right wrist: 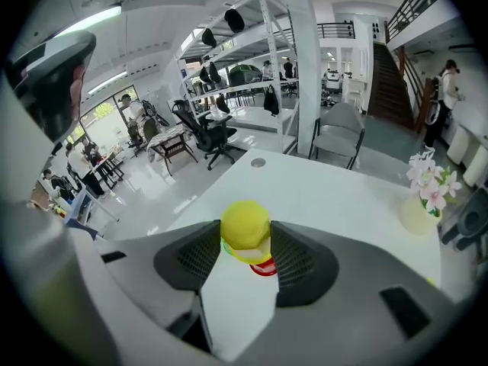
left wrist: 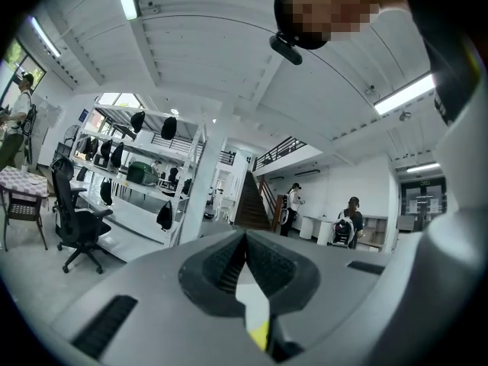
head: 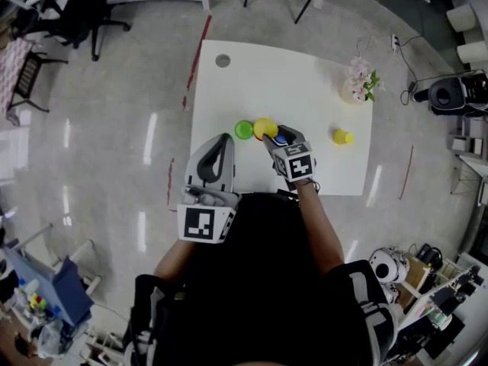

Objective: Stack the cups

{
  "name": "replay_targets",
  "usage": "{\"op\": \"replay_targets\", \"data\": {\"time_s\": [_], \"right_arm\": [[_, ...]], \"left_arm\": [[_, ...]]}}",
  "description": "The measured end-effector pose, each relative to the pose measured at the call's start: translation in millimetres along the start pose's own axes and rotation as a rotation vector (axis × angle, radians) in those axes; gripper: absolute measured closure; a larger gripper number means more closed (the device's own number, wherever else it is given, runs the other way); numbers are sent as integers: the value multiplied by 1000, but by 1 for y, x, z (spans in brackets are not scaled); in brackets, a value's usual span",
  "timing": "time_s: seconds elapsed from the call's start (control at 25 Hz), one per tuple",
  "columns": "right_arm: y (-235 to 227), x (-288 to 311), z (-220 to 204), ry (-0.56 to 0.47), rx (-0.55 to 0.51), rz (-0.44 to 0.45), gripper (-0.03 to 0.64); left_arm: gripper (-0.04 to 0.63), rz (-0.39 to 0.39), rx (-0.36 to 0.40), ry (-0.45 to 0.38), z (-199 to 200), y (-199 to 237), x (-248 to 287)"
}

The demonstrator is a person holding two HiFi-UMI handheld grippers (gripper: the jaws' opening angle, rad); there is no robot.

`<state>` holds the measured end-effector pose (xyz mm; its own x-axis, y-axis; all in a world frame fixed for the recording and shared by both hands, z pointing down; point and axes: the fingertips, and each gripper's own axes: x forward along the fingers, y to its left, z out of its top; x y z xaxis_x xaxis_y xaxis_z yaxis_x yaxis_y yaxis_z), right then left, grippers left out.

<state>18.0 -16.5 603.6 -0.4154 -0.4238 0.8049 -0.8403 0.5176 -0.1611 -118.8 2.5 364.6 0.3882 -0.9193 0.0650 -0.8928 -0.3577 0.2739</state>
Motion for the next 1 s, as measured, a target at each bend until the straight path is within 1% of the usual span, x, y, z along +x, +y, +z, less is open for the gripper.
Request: {"op": "replay_targets", "data": {"time_s": [0.4, 0.72, 0.88, 1.0], "right_arm": [[14, 23, -4, 41, -6, -5, 396], [12, 31, -11, 79, -5, -24, 396], [10, 24, -13, 79, -8, -27, 396], [11, 26, -10, 80, -5, -29, 396]], "left_arm": [[574, 13, -13, 1, 0, 25, -12], [574, 20, -16, 1, 0, 29, -20], [574, 25, -15, 1, 1, 22, -25], [574, 25, -17, -5, 3, 27, -25]]}}
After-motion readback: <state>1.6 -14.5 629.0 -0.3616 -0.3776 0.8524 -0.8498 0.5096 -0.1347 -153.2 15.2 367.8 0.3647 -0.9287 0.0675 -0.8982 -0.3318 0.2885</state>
